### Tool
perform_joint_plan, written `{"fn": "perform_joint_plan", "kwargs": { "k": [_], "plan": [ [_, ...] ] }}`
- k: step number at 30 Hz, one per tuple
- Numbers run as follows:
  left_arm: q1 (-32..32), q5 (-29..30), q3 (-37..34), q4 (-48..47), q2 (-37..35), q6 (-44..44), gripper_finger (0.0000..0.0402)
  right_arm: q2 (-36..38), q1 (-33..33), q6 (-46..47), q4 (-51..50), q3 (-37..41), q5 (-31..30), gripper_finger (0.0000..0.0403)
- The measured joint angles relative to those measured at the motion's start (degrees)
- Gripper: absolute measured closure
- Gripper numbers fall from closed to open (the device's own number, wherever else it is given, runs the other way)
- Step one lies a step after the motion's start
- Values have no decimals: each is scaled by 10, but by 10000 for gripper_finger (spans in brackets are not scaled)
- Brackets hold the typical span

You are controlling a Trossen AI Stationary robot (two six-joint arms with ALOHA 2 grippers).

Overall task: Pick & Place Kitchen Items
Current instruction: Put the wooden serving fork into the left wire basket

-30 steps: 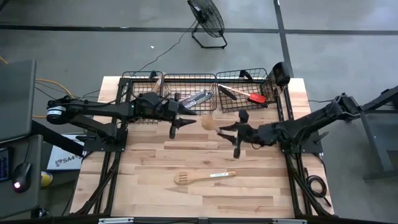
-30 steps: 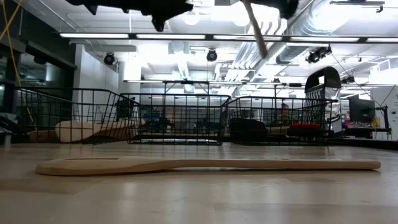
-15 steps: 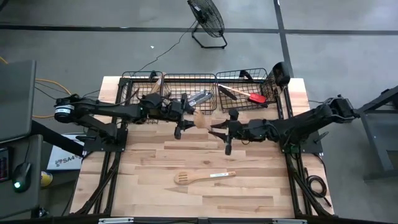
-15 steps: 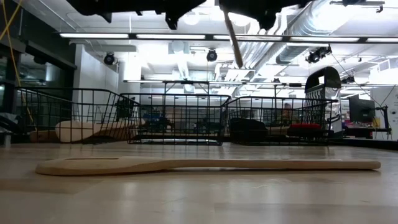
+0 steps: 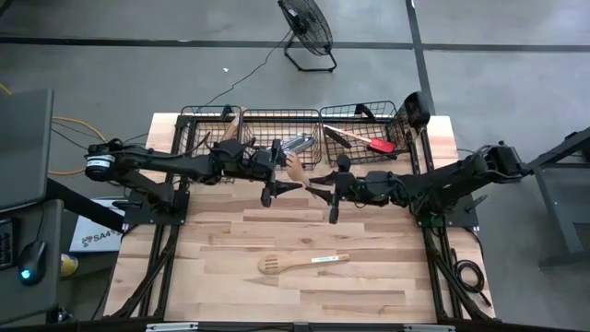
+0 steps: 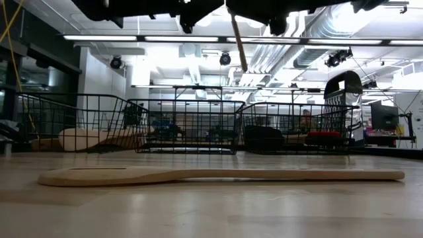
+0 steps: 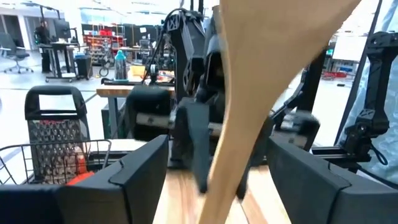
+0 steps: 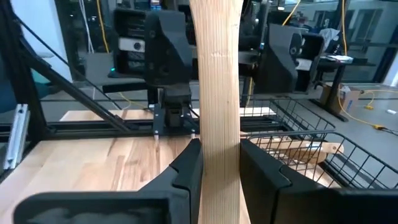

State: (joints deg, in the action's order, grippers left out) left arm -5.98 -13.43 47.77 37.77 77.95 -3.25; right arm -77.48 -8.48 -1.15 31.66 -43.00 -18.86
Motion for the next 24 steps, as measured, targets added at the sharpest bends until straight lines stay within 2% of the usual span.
{"fn": "perform_joint_plan", "kwargs": {
  "k": [11,24],
  "plan": [
    [0,1,0,-1,5,0,140,-45,20,-1,49,0,15,327],
    [0,18,0,-2,5,0,141,-46,30,-1,81,0,36,327]
  ]
}}
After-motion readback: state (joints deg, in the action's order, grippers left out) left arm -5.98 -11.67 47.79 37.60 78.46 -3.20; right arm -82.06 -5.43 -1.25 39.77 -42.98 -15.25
